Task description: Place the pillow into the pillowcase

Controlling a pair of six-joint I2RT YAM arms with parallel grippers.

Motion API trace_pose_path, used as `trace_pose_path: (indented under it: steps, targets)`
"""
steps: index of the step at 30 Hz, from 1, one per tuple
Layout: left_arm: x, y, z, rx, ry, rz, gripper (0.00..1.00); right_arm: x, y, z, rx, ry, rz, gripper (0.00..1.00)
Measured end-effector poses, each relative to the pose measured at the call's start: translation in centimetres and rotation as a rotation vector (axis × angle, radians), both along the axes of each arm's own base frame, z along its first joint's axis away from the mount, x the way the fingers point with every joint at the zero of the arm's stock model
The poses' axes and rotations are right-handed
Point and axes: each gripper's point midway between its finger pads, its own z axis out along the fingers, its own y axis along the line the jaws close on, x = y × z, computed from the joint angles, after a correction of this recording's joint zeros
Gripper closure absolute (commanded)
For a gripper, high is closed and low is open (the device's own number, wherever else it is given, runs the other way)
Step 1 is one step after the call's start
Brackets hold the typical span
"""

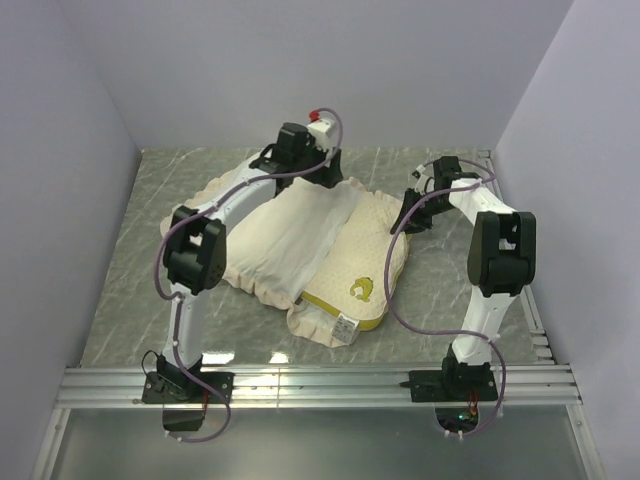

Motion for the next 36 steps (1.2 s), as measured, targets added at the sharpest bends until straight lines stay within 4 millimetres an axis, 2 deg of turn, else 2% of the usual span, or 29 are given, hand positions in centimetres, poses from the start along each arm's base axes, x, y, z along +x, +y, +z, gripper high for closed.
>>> trace_pose_path:
  steps: [2, 3, 8, 12, 15, 18, 19, 22, 26, 30, 33, 36]
  targets:
    - [-0.2, -2.3, -0.1, -0.018, -0.004, -0.02, 0.2, 0.0, 0.3, 0.1, 0.019, -0.005, 0.001, 0.91]
    - [-0.2, -3.2, -0.4, -0.025, -0.003, -0.027, 0.2, 0.1, 0.4, 0.1, 0.028, -0.008, 0.002, 1.0]
    - [1.4, -6.0, -3.5, -0.018, 0.015, -0.011, 0.17, 0.0, 0.8, 0.2, 0.046, -0.037, 0.017, 1.0]
    - [3.8, -7.5, -6.0, -0.009, 0.015, 0.031, 0.21, -0.6, 1.5, 0.5, 0.039, -0.079, 0.046, 1.0]
    - [3.6, -7.3, -8.4, 0.031, 0.055, 0.047, 0.33, -1.1, 2.0, 0.8, 0.034, -0.099, 0.066, 1.0]
    - [3.0, -6.9, -9.7, 0.059, 0.094, 0.045, 0.47, -1.5, 2.1, 0.9, 0.025, -0.118, 0.073, 1.0]
    - [2.8, -6.9, -9.8, 0.06, 0.1, 0.043, 0.67, -1.6, 2.1, 1.0, 0.023, -0.121, 0.074, 1.0]
    - [2.1, -7.4, -9.9, 0.045, 0.131, 0.01, 1.0, -1.6, 2.2, 0.9, 0.022, -0.13, 0.073, 1.0]
    - [0.7, -8.6, -9.5, -0.011, 0.165, -0.07, 1.0, -1.9, 2.6, 0.5, 0.021, -0.129, 0.083, 1.0]
    - [-1.8, -10.2, -8.3, -0.071, 0.188, -0.144, 1.0, -2.5, 4.1, 0.5, 0.024, -0.117, 0.111, 1.0]
    - [-4.5, -12.7, -5.9, -0.149, 0.206, -0.176, 1.0, -3.3, 5.4, 0.7, 0.048, -0.091, 0.123, 1.0]
    - [-7.6, -15.2, -3.2, -0.245, 0.211, -0.203, 1.0, -3.6, 5.7, 1.0, 0.063, -0.071, 0.112, 1.0]
